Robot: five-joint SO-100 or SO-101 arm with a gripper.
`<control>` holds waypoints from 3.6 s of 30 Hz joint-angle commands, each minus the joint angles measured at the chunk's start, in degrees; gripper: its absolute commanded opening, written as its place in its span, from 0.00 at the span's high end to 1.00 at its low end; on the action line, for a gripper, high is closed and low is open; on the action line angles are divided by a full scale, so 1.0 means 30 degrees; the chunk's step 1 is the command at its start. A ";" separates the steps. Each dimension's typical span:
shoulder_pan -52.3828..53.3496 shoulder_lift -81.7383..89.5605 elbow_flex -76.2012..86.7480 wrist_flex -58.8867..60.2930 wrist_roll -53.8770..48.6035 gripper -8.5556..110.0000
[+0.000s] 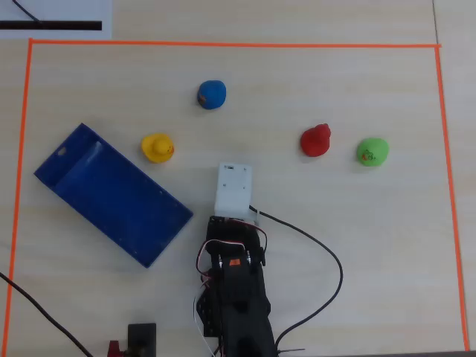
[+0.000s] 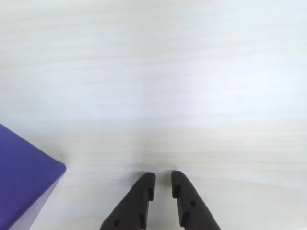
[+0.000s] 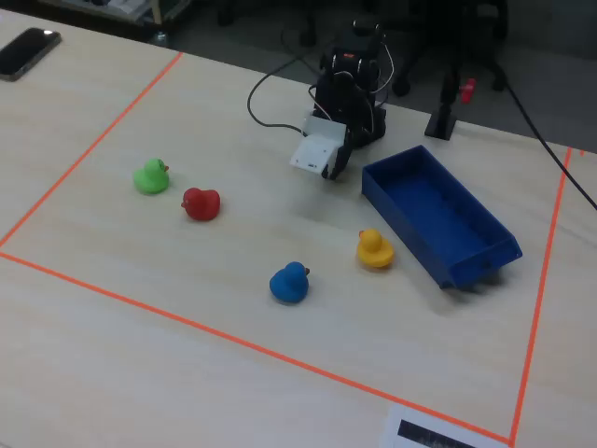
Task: Grasp green duck and put it into box.
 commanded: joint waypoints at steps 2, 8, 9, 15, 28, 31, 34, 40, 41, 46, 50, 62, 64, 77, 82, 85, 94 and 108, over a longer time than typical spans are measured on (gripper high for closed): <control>0.0117 -0.0264 -0.0088 0.0352 0.0117 0.91; 0.0117 -0.0264 -0.0088 0.0352 0.0117 0.91; 0.0117 -0.0264 -0.0088 0.0352 0.0117 0.91; 0.0117 -0.0264 -0.0088 0.0352 0.0117 0.91; 0.0117 -0.0264 -0.0088 0.0352 0.0117 0.91; 0.0117 -0.0264 -0.0088 0.0352 0.0117 0.91; 0.0117 -0.0264 -0.0088 0.0352 0.0117 0.91; 0.0117 -0.0264 -0.0088 0.0352 0.0117 0.91; 0.0117 -0.0264 -0.0088 0.0352 0.0117 0.91; 0.0117 -0.0264 -0.0088 0.0352 0.0117 0.91; 0.0117 -0.0264 -0.0088 0.0352 0.0117 0.91; 0.0117 -0.0264 -0.0088 0.0352 0.0117 0.91; 0.0117 -0.0264 -0.0088 0.0352 0.0117 0.91; 0.0264 -0.0264 -0.0088 0.0352 0.0117 0.91; 0.0586 -0.0264 -0.0088 -0.0029 -0.0293 0.93; 0.2666 -0.1670 -0.1816 -0.2344 -0.0381 0.90; 1.2598 -1.6758 -1.8984 -0.9639 0.0264 0.74; 2.1387 -2.9531 -2.4756 -2.0391 -0.3252 0.63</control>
